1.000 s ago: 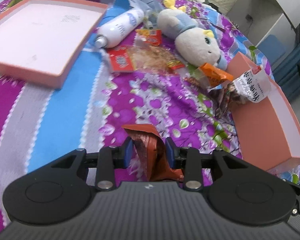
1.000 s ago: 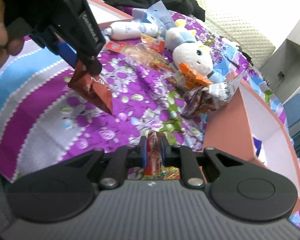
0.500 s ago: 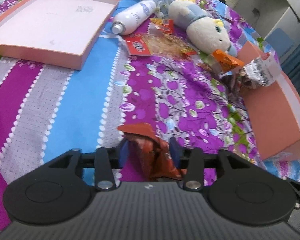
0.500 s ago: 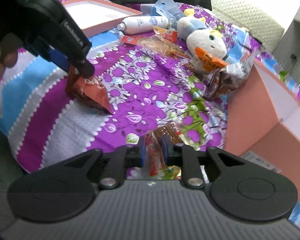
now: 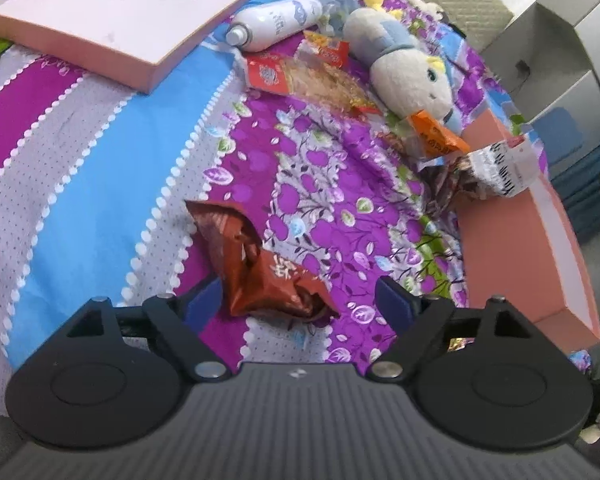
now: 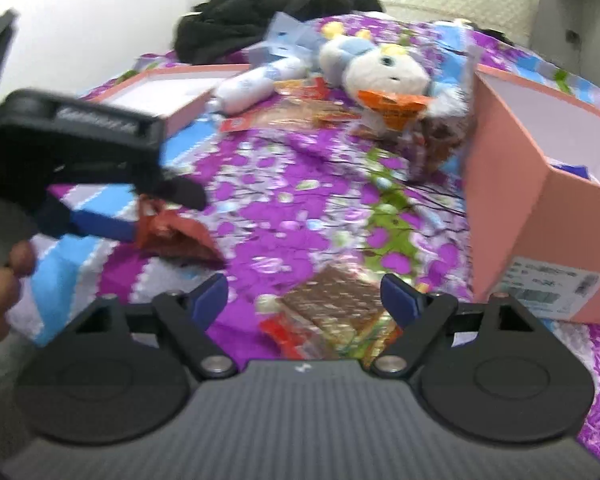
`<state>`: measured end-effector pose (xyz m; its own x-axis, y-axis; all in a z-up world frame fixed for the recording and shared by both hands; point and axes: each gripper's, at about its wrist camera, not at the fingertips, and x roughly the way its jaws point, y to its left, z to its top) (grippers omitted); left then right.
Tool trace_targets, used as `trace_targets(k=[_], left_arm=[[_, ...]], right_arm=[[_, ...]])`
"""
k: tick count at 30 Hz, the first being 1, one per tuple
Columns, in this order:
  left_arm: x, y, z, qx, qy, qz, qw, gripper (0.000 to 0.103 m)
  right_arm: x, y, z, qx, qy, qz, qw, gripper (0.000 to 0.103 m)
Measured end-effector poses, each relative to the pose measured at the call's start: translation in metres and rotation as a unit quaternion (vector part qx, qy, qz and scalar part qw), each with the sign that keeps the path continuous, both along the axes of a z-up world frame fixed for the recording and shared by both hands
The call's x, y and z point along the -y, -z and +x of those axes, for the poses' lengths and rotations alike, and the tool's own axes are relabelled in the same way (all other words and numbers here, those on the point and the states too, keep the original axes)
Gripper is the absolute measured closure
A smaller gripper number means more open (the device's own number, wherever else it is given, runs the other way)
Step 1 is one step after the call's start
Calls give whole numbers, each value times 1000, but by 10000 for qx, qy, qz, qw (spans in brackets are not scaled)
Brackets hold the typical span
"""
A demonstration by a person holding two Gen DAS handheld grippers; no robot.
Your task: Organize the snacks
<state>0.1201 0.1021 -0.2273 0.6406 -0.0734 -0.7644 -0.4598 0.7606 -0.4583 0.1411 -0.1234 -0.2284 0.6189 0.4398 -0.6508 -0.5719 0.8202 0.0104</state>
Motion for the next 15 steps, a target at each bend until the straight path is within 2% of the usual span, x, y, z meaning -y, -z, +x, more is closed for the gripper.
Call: trace_targets(k=[6, 13, 15], left_arm=[[10, 10, 6, -200, 35, 300, 9993, 18], [15, 15, 8, -192, 67, 507, 9985, 29], [17, 15, 9, -170, 141, 531, 9983, 32]], right_arm=[[9, 13, 16, -421, 244, 372, 9981, 19], [1, 28, 17, -367, 29, 152, 9992, 17], [0, 27, 17, -341, -1, 88, 9994, 23]])
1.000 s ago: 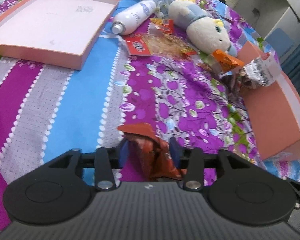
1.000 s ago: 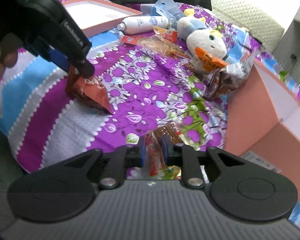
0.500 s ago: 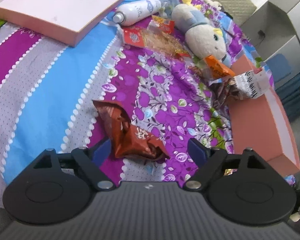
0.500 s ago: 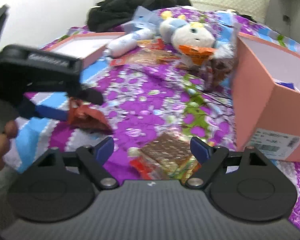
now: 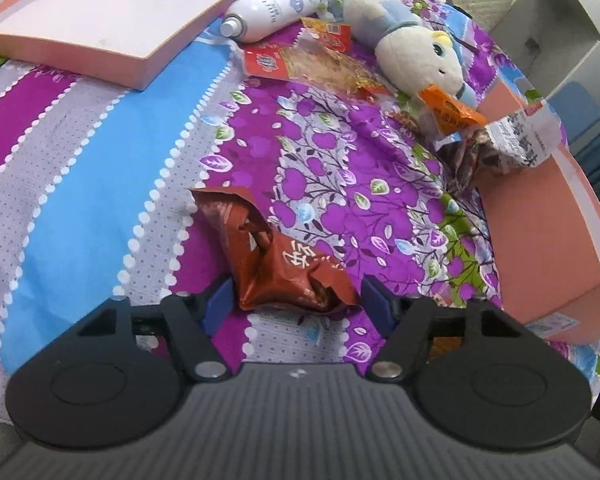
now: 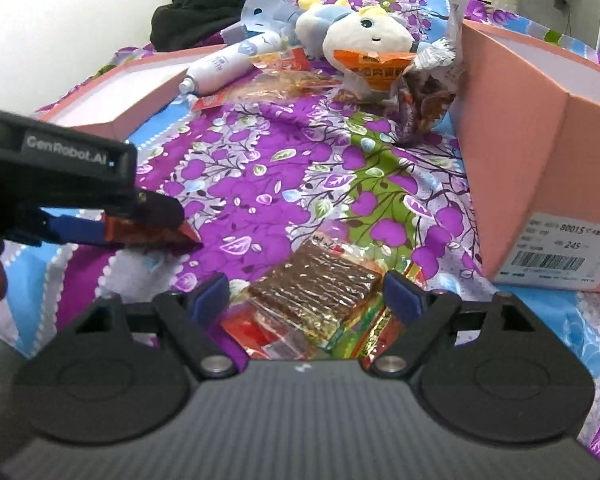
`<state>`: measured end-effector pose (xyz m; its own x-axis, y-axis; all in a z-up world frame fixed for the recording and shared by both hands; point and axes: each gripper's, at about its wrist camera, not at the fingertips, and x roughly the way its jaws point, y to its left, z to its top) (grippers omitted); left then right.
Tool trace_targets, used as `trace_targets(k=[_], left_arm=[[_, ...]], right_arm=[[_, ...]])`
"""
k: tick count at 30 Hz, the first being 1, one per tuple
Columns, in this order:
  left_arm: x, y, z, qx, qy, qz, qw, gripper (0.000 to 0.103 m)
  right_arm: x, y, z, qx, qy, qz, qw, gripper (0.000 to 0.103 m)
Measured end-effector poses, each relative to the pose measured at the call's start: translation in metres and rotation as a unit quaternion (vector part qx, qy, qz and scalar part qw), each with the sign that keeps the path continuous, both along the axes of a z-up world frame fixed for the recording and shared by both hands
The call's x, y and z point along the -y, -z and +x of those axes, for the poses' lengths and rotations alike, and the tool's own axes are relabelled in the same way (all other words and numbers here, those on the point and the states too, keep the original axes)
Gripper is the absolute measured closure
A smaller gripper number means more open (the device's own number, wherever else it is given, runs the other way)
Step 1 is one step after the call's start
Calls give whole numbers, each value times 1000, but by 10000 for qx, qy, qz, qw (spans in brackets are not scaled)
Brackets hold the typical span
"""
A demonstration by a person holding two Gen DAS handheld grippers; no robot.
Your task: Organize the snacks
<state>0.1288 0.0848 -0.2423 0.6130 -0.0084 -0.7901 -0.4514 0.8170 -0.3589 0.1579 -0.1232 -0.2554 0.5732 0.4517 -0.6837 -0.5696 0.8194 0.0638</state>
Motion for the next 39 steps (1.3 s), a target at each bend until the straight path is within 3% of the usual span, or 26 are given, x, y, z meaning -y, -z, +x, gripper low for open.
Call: trace_targets(k=[2, 10, 11, 12, 13, 15, 20, 27, 32, 39], left_arm=[[4, -1, 0, 17, 86, 69, 9999, 34], [7, -12, -2, 123, 283, -151, 9994, 38], [8, -14, -3, 144, 324, -114, 9993, 38], [9, -18, -4, 170, 374, -66, 9991, 38], [10, -22, -5, 184, 420, -26, 9989, 38], [12, -29, -6, 224, 505, 42, 9985, 38], [13, -43, -8, 277, 586, 155, 9978, 38], [21, -57, -9, 210, 821, 449, 9954, 38], [32, -76, -6, 243, 1140, 741, 9904, 38], [45, -111, -11, 353, 1442, 830, 9854, 38]], right_arm=[[1, -2, 0, 11, -3, -7, 10000, 29], [10, -12, -2, -70, -27, 165, 9998, 37], [12, -15, -2, -97, 4, 201, 9998, 42], [14, -16, -2, -108, 8, 233, 9997, 73], [14, -21, -3, -55, 33, 236, 9997, 72], [13, -29, -5, 79, 63, 170, 9998, 81], [12, -30, -4, 106, 15, 32, 9999, 85], [12, -53, -5, 567, 152, -252, 9980, 93], [34, -78, 4, 484, 495, 188, 9974, 94], [59, -116, -4, 431, 781, 788, 9929, 94]])
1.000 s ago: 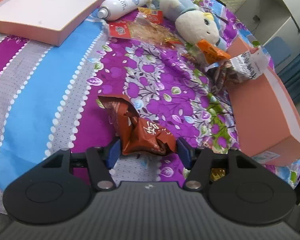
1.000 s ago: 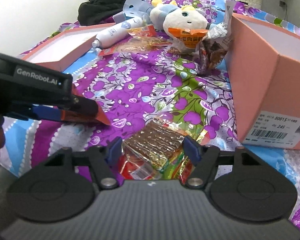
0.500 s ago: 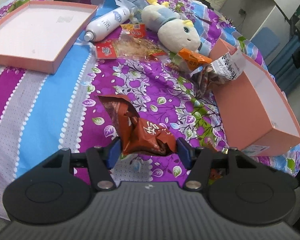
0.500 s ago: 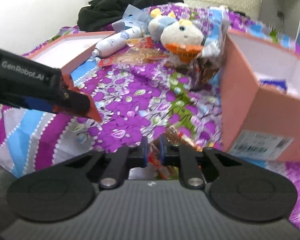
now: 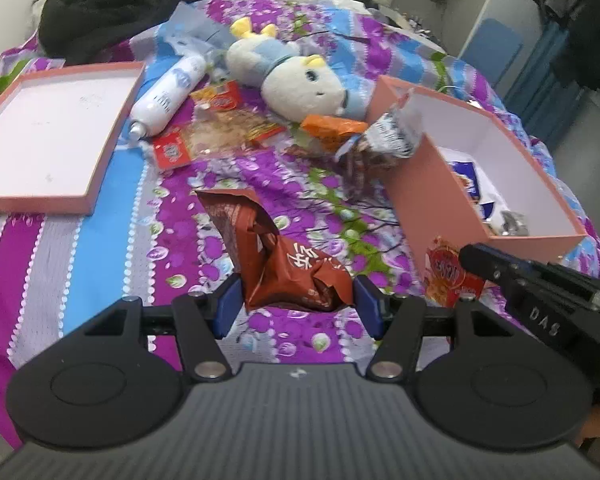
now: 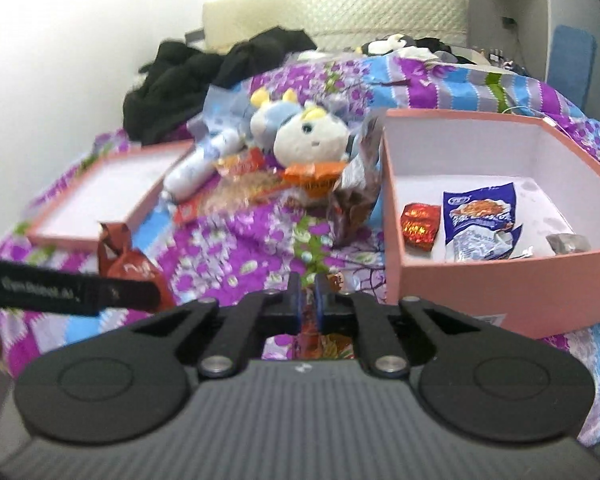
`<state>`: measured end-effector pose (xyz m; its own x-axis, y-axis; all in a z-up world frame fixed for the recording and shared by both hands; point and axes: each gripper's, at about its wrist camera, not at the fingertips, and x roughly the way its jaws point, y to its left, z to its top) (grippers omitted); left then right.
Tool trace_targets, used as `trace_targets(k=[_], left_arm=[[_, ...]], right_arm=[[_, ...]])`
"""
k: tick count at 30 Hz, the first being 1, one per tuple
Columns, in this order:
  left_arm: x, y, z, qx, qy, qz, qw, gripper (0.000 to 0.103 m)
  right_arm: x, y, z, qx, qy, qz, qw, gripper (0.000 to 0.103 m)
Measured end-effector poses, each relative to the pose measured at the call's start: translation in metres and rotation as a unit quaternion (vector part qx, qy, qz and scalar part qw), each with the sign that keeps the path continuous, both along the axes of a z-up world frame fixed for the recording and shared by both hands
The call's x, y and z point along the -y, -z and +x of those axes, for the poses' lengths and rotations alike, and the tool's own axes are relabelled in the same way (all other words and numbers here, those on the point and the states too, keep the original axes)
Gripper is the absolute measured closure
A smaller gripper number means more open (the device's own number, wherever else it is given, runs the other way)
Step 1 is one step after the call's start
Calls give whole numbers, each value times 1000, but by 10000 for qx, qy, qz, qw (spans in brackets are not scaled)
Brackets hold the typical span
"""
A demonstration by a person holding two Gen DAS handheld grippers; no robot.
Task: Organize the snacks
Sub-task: 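Carry the brown foil bag and strip packet over the deep pink box with both tools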
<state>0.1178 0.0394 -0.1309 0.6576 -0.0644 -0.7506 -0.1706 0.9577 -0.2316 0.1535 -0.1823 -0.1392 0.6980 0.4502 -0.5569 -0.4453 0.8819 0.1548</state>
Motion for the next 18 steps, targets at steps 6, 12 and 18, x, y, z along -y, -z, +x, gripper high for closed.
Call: trace_targets(k=[6, 12, 18], left_arm=[[17, -30, -6, 135, 279, 66, 9995, 38], [35, -57, -6, 244, 572, 139, 9980, 38], [58, -77, 5, 332, 913, 123, 9952, 38]], right_arm=[[15, -31, -12, 137, 91, 300, 9994, 94], [36, -59, -24, 244, 256, 479, 9982, 94], [64, -84, -31, 394, 496, 533, 9966, 94]])
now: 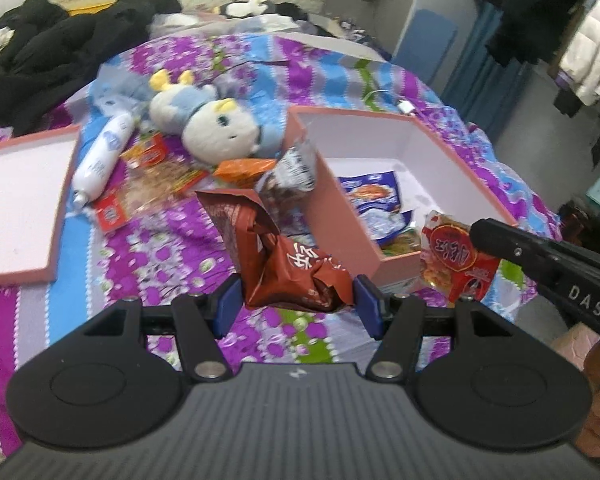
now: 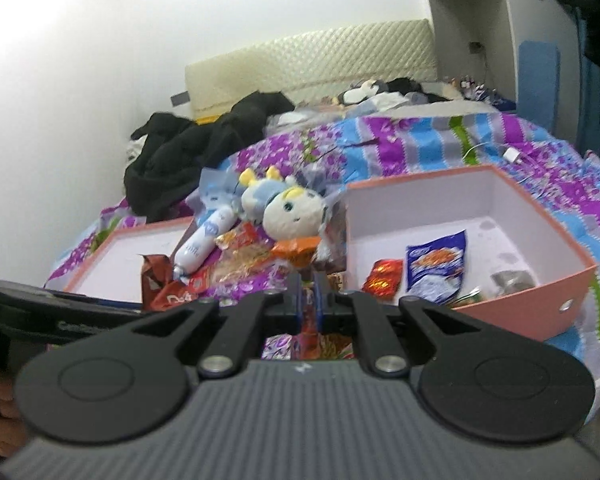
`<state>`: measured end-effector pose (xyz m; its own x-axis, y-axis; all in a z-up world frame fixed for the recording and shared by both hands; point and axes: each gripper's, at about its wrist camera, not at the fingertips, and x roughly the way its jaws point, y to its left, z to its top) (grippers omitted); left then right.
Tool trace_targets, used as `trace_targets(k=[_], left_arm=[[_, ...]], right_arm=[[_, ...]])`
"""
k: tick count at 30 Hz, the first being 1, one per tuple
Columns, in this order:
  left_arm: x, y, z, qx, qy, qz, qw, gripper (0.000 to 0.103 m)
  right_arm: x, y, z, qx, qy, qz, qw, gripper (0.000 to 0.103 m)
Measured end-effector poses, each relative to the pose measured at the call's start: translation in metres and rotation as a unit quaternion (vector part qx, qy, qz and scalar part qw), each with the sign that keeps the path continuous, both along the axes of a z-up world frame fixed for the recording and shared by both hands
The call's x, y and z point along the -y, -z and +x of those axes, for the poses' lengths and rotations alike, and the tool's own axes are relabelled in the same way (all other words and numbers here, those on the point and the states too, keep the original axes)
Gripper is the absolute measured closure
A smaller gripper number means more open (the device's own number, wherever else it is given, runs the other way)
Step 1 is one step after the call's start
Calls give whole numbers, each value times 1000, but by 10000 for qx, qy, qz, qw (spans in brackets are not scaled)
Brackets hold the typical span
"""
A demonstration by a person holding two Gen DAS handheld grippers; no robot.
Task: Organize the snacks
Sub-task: 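Carry the brown foil bag and strip packet over the deep pink box with both tools, then open the left tool over the box while the right releases its snack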
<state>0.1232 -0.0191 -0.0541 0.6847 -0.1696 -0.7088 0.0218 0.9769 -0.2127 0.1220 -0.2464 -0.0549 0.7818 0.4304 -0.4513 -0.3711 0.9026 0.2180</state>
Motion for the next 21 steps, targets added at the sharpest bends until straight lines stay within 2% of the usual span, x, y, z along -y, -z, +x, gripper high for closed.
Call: trace_targets(k=[10, 15, 21], left_arm=[[48, -19, 61, 137, 537, -53, 9985, 38], [70, -21, 113, 151, 754, -8, 9970, 38], [96, -5, 184, -46, 912, -21, 9958, 38]], right_arm=[[37, -15, 36, 156, 380, -108, 9991, 94], [57, -14, 74, 180, 589, -147, 9980, 94], [77, -2, 128, 32, 722, -277, 9970, 94]])
